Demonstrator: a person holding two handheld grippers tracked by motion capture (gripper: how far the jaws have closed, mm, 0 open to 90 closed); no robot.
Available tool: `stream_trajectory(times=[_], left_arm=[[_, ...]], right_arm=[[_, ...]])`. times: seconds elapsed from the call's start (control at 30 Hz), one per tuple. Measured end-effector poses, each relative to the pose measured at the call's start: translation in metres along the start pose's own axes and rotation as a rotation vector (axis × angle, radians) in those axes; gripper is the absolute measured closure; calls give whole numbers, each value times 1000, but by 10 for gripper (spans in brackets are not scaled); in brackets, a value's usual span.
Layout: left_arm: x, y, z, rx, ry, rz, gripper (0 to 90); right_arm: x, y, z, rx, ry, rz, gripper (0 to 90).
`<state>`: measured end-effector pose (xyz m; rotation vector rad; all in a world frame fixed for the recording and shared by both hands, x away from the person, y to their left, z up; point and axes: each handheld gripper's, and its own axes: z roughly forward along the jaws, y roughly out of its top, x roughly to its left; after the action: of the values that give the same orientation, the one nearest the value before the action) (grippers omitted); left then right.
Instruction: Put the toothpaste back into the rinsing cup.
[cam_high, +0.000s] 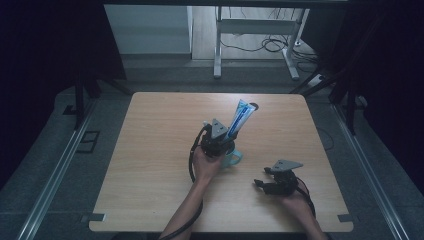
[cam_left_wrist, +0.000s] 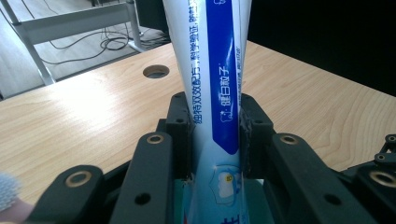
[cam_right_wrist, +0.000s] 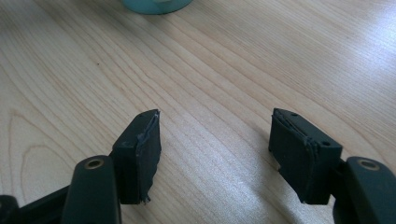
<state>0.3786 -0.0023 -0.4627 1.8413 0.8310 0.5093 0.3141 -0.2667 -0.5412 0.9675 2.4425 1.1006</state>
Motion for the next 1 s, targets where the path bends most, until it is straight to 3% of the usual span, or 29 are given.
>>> stream_trajectory(times=[0.3,0.53,0.63,0.87,1.0], left_arm=[[2,-2,0,-5,-3,-15,700],[2,-2,0,-6,-3,-19,699],[2,-3,0,-8,-3,-17,698],[2,-3,0,-8,-4,-19,698],[2,-3,0,-7,-5,-19,698]], right_arm=[[-3,0,-1,-10,-14,20,440],[-6,5,3,-19,54,72,488],[-2,15,6,-22,69,51,502],[3,48,12,-70,128,50,519],[7,65,17,-75,137,31,534]])
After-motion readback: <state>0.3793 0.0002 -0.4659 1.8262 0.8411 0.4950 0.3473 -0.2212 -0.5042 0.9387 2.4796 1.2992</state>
